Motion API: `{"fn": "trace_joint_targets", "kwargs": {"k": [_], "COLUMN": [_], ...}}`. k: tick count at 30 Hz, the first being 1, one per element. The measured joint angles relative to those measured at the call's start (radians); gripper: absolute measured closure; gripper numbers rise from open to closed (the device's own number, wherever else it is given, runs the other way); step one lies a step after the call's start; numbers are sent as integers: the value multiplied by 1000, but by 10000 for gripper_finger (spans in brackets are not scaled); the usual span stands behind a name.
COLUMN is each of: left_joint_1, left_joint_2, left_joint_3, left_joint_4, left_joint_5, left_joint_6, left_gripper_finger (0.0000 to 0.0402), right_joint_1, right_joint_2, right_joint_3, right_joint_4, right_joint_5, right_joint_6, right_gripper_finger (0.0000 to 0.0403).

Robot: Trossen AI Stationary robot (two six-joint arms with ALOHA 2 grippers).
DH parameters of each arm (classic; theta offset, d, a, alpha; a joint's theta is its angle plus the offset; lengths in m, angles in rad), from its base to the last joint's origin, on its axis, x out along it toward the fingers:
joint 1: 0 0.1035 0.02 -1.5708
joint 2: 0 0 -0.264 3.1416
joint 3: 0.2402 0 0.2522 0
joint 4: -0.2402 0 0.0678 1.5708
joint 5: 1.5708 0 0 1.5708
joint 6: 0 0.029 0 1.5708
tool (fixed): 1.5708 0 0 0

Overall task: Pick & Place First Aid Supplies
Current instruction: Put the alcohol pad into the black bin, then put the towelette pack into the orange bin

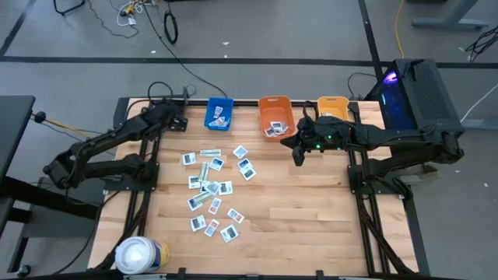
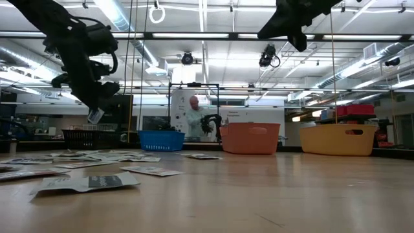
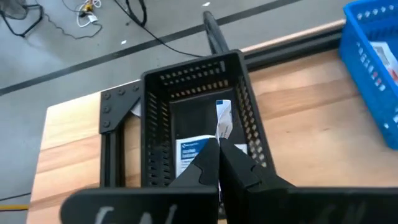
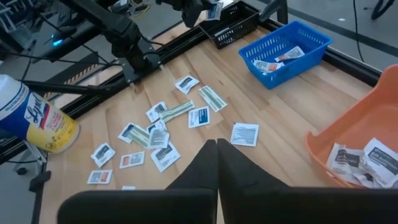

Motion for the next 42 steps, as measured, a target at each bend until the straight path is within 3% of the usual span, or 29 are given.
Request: {"fn": "trace_joint_targets", "kwargs": {"k": [7,16,20,30,42], "left_joint_1": [-4,-4,-4,-132,-491], "left_joint_2": [-1,-1,-1,-24,-69], "left_joint_3": [0,0,37,193,212], "left_joint_4": [-2,-5,-69,-149,39], "left_joint_5": [-11,-12,34,262,412], "left_joint_6": [-1,-2,-20,-103,-155], "left_gripper_finger": [384,272,245,261,286], "right_joint_1": [0,0,0,0,0], "right_joint_2": [0,0,0,6,91], "right_joint_3": [0,0,0,0,1], "right_joint_4": [0,1,1,0,39], "right_joint_5": [0,-4,-5,-1,-17], "right_joint_6": [-6,-6,-10,-84,-132], "right_gripper_finger": [403,403,403,403,382]}}
